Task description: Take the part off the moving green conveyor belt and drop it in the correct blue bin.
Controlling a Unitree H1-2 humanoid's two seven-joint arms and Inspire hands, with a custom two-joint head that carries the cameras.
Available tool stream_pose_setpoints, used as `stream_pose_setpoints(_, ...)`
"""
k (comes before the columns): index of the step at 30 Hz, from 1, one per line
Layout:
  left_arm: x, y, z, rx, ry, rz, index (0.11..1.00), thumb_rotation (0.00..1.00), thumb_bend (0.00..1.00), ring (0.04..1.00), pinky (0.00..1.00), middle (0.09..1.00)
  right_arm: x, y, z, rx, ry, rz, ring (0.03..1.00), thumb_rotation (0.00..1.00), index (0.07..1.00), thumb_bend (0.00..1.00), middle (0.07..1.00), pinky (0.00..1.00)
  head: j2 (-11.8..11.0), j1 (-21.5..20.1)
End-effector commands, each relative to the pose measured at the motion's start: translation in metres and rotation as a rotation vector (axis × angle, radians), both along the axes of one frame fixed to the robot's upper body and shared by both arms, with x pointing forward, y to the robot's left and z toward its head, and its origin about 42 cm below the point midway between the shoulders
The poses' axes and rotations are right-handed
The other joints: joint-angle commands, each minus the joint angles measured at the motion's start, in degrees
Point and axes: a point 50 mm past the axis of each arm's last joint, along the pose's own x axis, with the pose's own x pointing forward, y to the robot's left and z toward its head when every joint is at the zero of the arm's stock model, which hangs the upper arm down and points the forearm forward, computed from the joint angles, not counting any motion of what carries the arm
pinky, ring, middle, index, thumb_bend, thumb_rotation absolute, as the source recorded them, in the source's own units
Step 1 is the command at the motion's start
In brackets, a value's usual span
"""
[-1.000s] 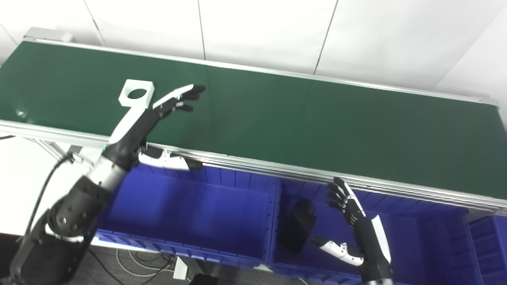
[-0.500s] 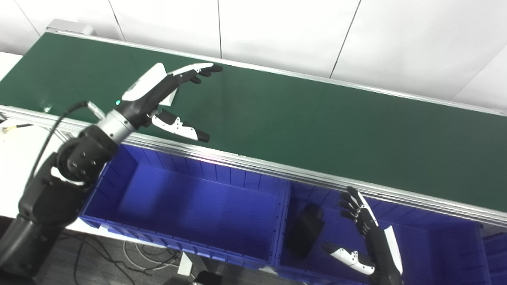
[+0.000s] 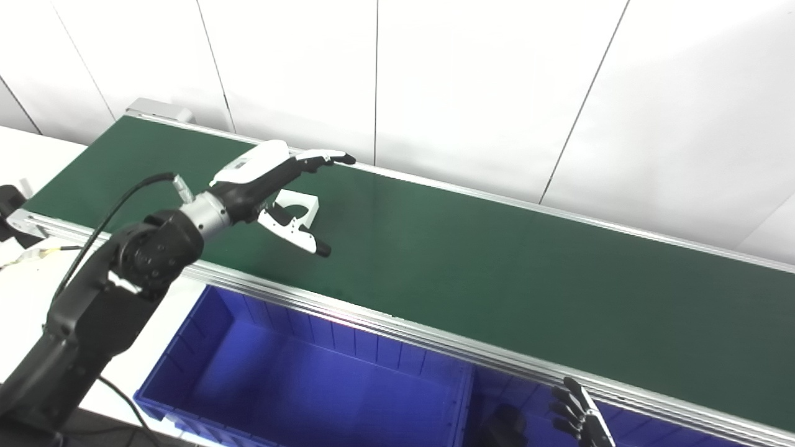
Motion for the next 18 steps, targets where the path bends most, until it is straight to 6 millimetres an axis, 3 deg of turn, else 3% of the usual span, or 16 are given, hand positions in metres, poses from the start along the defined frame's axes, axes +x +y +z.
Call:
stream_pose_setpoints(1, 0.013, 0.009, 0.021, 0.05, -0.054, 0.015, 0.878, 0.36, 0.83, 0.877, 0.78, 0.908, 0.004, 0.0, 0.009, 0.022, -0.076, 0.007, 0.836, 0.47, 0.943, 0.79, 0.88, 0.77, 0.01, -0.1)
stream_pose_setpoints(10, 0.043, 0.019, 0.01, 0.165, 0.006, 0.062, 0.88, 0.32, 0.86, 0.882, 0.79, 0.913, 0.004, 0.0, 0.01, 0.032, -0.078, 0.014, 0.834, 0.46, 0.945, 0.79, 0.876, 0.77, 0.26, -0.13)
stream_pose_setpoints(18, 0.067, 0.013, -0.008, 0.266, 0.052, 0.075, 0.879, 0.26, 0.87, 0.88, 0.79, 0.913, 0.003, 0.0, 0.012, 0.039, -0.087, 0.003, 0.813, 0.45, 0.937, 0.79, 0.862, 0.76, 0.43, -0.46)
